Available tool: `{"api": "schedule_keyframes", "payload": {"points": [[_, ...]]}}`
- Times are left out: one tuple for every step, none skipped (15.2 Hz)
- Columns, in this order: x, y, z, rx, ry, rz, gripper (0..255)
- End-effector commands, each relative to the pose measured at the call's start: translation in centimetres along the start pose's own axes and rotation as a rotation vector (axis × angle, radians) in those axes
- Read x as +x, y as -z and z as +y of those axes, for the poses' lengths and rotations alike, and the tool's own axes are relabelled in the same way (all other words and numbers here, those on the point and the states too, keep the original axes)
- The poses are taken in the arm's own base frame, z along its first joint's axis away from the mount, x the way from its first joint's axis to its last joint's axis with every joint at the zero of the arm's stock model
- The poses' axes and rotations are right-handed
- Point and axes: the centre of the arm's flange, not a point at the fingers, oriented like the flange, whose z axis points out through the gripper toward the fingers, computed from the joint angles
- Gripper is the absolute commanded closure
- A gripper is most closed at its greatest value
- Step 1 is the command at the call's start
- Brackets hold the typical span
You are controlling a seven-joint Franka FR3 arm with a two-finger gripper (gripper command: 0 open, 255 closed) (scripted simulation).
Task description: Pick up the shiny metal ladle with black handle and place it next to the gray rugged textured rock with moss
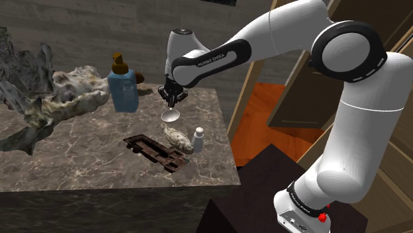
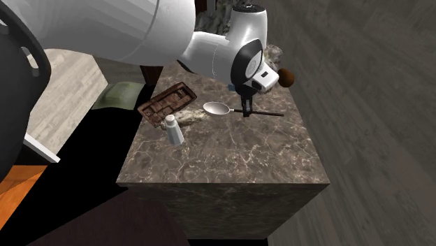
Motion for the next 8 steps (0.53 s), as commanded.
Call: {"api": "schedule_keyframes", "payload": {"points": [[-0.02,-0.26,0.01,0.000,0.001,0.000,255],[-0.02,-0.26,0.01,0.000,0.001,0.000,255],[-0.02,-0.26,0.01,0.000,0.001,0.000,255],[-0.02,-0.26,0.01,0.000,0.001,0.000,255],[-0.02,-0.26,0.01,0.000,0.001,0.000,255],[-0.02,-0.26,0.01,0.000,0.001,0.000,255],[-0.02,-0.26,0.01,0.000,0.001,0.000,0],[-0.03,-0.26,0.01,0.000,0.001,0.000,0]]}}
